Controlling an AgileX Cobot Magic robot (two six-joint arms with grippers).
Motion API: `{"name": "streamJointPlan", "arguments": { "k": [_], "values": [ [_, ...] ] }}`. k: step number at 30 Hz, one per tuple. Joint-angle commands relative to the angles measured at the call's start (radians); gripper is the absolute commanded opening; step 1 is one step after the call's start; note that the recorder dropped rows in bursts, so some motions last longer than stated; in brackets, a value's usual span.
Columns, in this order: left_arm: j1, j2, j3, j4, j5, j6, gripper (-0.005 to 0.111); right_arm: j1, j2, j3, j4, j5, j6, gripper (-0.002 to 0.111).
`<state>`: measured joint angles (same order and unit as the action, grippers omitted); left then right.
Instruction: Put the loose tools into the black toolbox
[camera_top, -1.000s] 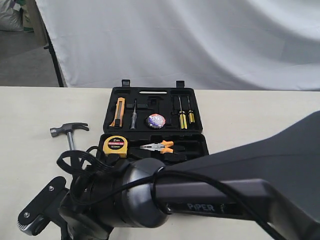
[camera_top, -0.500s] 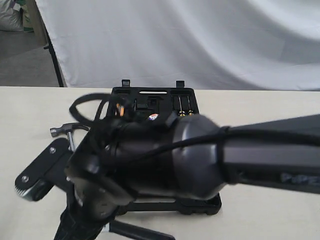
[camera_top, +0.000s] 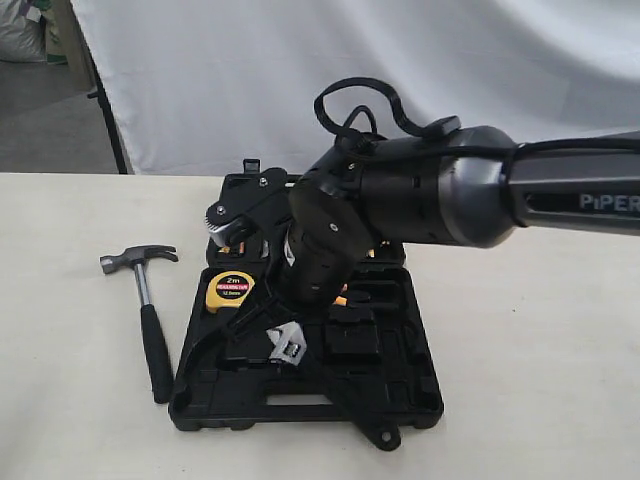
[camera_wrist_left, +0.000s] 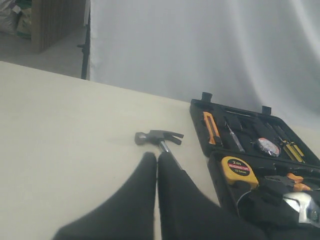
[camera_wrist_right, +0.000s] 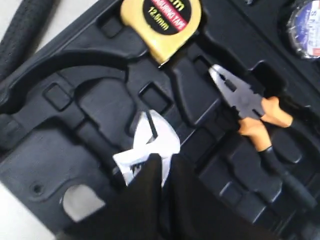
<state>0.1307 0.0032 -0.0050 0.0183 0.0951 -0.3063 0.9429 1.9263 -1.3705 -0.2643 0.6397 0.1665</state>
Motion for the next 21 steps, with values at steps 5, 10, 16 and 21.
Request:
{"name": "streamJointPlan", "arguments": {
  "k": [5, 10, 16, 21],
  "values": [
    [0.025, -0.003, -0.003, 0.004, -0.007, -0.005, 0.001, -0.010, 0.137, -0.105, -0.011, -0.029, -0.066, 0.000],
    [0.025, -0.003, -0.003, 0.004, -0.007, -0.005, 0.001, -0.010, 0.160, -0.165, -0.014, 0.063, -0.027, 0.000],
    [0.025, -0.003, -0.003, 0.004, -0.007, -0.005, 0.001, 0.004, 0.160, -0.233, -0.150, 0.158, 0.282, 0.032],
    [0.025, -0.003, -0.003, 0.004, -0.007, -0.005, 0.001, 0.003, 0.168, -0.233, -0.116, 0.154, 0.282, 0.055]
  ]
}}
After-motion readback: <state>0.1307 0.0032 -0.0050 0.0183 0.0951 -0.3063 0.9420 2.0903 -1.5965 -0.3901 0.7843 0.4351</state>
